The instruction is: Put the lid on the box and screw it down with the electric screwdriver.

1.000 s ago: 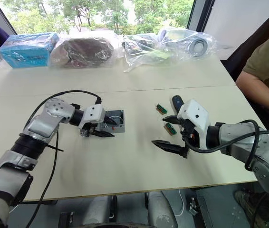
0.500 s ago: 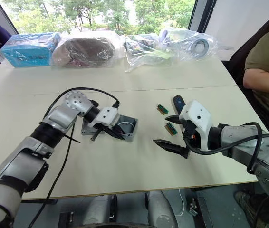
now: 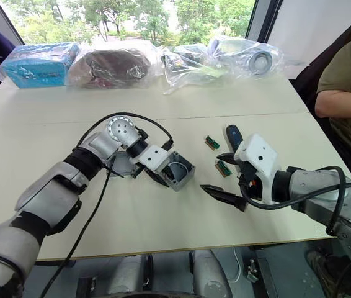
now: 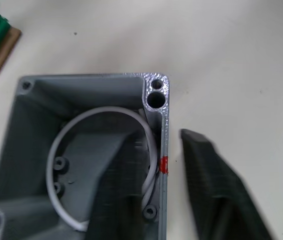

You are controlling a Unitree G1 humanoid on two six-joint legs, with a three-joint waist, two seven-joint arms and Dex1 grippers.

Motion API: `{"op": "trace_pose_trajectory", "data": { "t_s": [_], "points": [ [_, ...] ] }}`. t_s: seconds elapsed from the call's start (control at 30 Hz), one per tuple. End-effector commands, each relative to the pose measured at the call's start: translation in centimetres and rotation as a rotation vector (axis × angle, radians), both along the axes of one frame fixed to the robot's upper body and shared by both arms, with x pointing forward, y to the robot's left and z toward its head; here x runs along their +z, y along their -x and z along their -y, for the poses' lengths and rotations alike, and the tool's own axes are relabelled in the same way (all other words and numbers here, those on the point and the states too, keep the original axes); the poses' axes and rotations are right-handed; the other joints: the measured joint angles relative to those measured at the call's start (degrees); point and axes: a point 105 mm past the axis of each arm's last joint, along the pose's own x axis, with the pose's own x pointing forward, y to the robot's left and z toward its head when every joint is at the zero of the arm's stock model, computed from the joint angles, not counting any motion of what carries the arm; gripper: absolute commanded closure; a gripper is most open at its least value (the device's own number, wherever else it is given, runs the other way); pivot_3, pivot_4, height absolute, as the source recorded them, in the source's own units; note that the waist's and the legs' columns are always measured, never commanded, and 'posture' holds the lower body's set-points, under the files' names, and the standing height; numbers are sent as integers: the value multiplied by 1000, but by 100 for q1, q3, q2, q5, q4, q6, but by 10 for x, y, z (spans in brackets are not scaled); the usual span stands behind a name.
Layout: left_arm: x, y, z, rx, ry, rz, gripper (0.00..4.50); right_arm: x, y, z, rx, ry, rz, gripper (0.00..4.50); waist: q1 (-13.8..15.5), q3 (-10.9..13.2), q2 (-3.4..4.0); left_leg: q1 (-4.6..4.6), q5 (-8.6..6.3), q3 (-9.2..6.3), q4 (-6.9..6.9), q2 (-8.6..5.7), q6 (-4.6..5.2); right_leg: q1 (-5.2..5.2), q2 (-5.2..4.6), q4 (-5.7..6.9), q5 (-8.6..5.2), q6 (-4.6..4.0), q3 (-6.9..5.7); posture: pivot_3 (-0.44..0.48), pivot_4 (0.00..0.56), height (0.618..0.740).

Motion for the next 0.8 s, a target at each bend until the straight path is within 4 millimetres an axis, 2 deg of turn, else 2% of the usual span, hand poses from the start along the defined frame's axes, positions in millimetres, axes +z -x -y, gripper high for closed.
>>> {"op": "trace_pose_trajectory", "data": {
  "t_s": [0.03, 0.13, 0.17, 0.3, 0.47, 0.6, 0.7, 0.8],
  "points": [
    [28, -3, -1, 17, 58, 21, 1420, 10, 3, -1, 9, 6, 49, 0, -2, 0, 0, 0, 0, -2, 0, 0, 0, 0, 1, 1, 0, 0, -1, 0, 150, 740],
    [46, 0, -15, 78, 101, -12, 217, 12, 1, 0, 16, 8, 49, 0, -11, 1, 0, 2, 0, -3, 0, 1, 0, -1, 1, 5, 0, 1, -1, 0, 150, 740],
    [53, 1, -22, 115, 123, -28, 15, 13, 1, -1, 21, 8, 50, 0, -11, 1, 1, 2, 0, -3, 0, 2, 0, -1, 1, 9, -2, 3, -1, 0, 150, 740],
    [78, -8, -55, 381, 253, -10, 15, 16, -2, -4, 59, 6, 56, 0, -16, 1, 2, 10, 0, -2, -1, 3, 0, -2, 0, 24, -7, 10, -2, 0, 150, 740],
    [84, -25, -99, 890, 387, 60, 15, 24, -8, -11, 129, 3, 72, 0, -8, 1, 2, 22, 0, -7, 0, 3, 0, -2, 0, 52, -14, 23, -5, 0, 150, 740],
    [72, -24, -137, 1307, 415, 78, 15, 29, -14, -16, 182, 8, 84, 0, -3, 2, 1, 21, 0, -11, 0, 3, 0, -2, -3, 53, -25, 43, -9, 0, 150, 740],
    [66, -20, -148, 1471, 426, 77, 15, 30, -16, -17, 201, 11, 88, 0, 18, 2, 1, 21, 0, -14, 0, 2, 0, -1, -3, 53, -25, 44, -12, 0, 150, 740],
    [38, -8, -171, 1845, 470, -30, 15, 34, -18, -25, 266, 13, 95, 0, 6, 0, 2, 22, 0, -12, 2, 0, 0, 2, -8, 53, -22, 42, -13, 0, 150, 740]
  ]
}}
